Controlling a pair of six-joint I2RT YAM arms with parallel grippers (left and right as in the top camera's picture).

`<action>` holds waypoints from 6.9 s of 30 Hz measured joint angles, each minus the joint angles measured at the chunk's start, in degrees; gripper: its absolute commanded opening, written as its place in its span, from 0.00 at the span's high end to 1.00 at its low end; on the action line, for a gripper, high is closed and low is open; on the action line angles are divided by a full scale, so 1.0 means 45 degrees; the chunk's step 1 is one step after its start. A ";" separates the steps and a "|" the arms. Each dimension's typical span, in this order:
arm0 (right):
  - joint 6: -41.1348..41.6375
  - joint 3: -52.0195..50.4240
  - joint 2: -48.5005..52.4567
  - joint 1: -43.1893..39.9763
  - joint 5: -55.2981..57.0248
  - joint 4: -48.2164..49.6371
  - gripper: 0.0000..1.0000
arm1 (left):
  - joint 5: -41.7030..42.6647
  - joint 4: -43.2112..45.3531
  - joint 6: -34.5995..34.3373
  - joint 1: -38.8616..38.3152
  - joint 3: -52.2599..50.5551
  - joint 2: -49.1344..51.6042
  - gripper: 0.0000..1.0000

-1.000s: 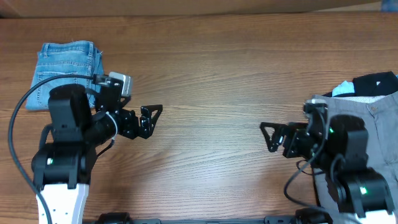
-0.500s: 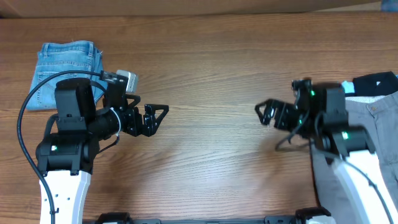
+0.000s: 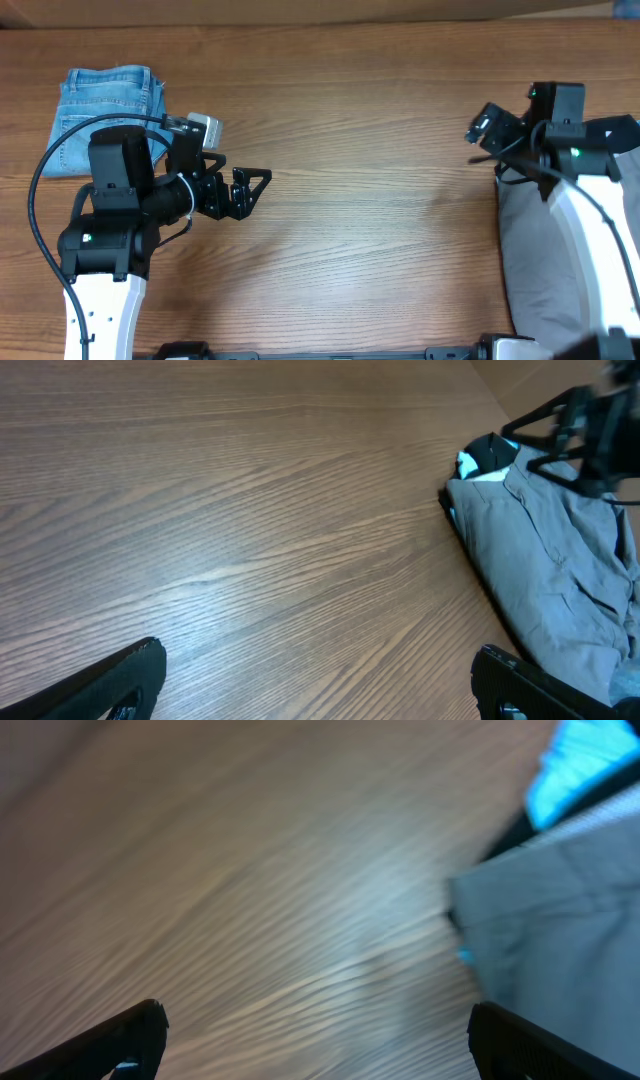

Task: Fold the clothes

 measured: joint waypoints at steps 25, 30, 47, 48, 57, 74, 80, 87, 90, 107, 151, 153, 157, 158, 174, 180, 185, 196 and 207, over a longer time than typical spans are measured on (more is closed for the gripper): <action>0.0544 0.0000 0.5314 -0.1185 0.2594 0.2161 0.05 | -0.0248 -0.0097 0.0000 0.0000 0.0000 0.0452 0.00; 0.0544 0.0000 0.5377 -0.1190 0.3079 0.2152 0.23 | -0.0253 -0.0146 0.0000 0.0000 0.0000 0.0602 0.00; 0.0554 0.0000 0.6042 -0.1195 0.3589 0.2093 0.60 | -0.0282 -0.0277 0.0000 0.0000 0.0005 0.0724 0.00; 0.0549 0.0000 0.6042 -0.1195 0.3599 0.2069 0.62 | -0.0287 -0.0272 0.0000 0.0000 0.0005 0.0724 0.00; 0.0631 0.0253 0.5955 -0.1229 0.3580 0.1637 0.57 | -0.0282 -0.0335 0.0000 0.0000 0.0005 0.0724 0.00; 0.0583 0.0301 0.5168 -0.1268 0.3497 0.0967 0.96 | -0.0287 -0.0515 0.0000 0.0000 0.0005 0.0724 0.00; 0.0801 0.0301 0.4852 -0.1554 0.3317 0.0578 0.96 | -0.0287 -0.0554 0.0000 0.0000 0.0005 0.0724 0.00; 0.0432 0.1588 0.2584 -0.1564 0.3147 -0.0583 0.96 | -0.0282 -0.0597 0.0000 0.0000 0.0005 0.0724 0.00; -0.0034 0.3288 0.1700 -0.1234 0.3002 -0.1316 0.96 | -0.0248 -0.0597 -0.0049 0.0000 0.0005 0.0724 0.00; -0.0491 0.6130 0.1214 0.8626 0.1127 -0.0845 0.22 | -0.0636 -0.2900 -0.0277 0.2132 0.4226 0.0748 0.00; 0.0894 0.6183 -0.4571 0.7864 0.3016 -0.5265 0.16 | -0.2574 0.0996 0.0340 -0.4998 0.5168 1.3187 0.25; 0.0899 0.6183 -0.4571 0.7868 0.3021 -0.5265 0.16 | -0.2579 0.1039 0.0335 -0.4993 0.5168 1.3493 0.30; 0.0894 0.6183 -0.4571 0.7864 0.3016 -0.5265 0.16 | -0.2482 0.1273 0.0238 -0.4969 0.5241 1.3760 0.43; 0.0899 0.6183 -0.4571 0.7864 0.3021 -0.5270 0.16 | -0.2492 0.1341 0.0180 -0.4974 0.5241 1.3775 0.45; 0.0933 0.6183 -0.4571 0.7868 0.3201 -0.5289 0.12 | -0.3453 -0.1642 -0.1909 -0.3730 0.6538 1.4066 0.96; 0.0928 0.6183 -0.4571 0.7868 0.3497 -0.5304 0.12 | -0.5877 -0.4211 -0.2293 -0.0797 0.8636 1.4071 0.96; 0.0933 0.6183 -0.4571 0.7868 0.3764 -0.5251 0.09 | -0.6834 -0.5518 -0.2225 0.1768 0.9340 1.4027 0.75; 0.0933 0.6183 -0.4571 0.7868 0.4551 -0.4755 0.05 | -0.6314 -0.5649 -0.0291 0.2137 0.9340 1.2250 0.47; 0.0937 0.6183 -0.4571 0.7868 0.4507 -0.4488 0.06 | -0.4124 -0.1307 0.1360 -0.1452 0.9442 1.2138 0.60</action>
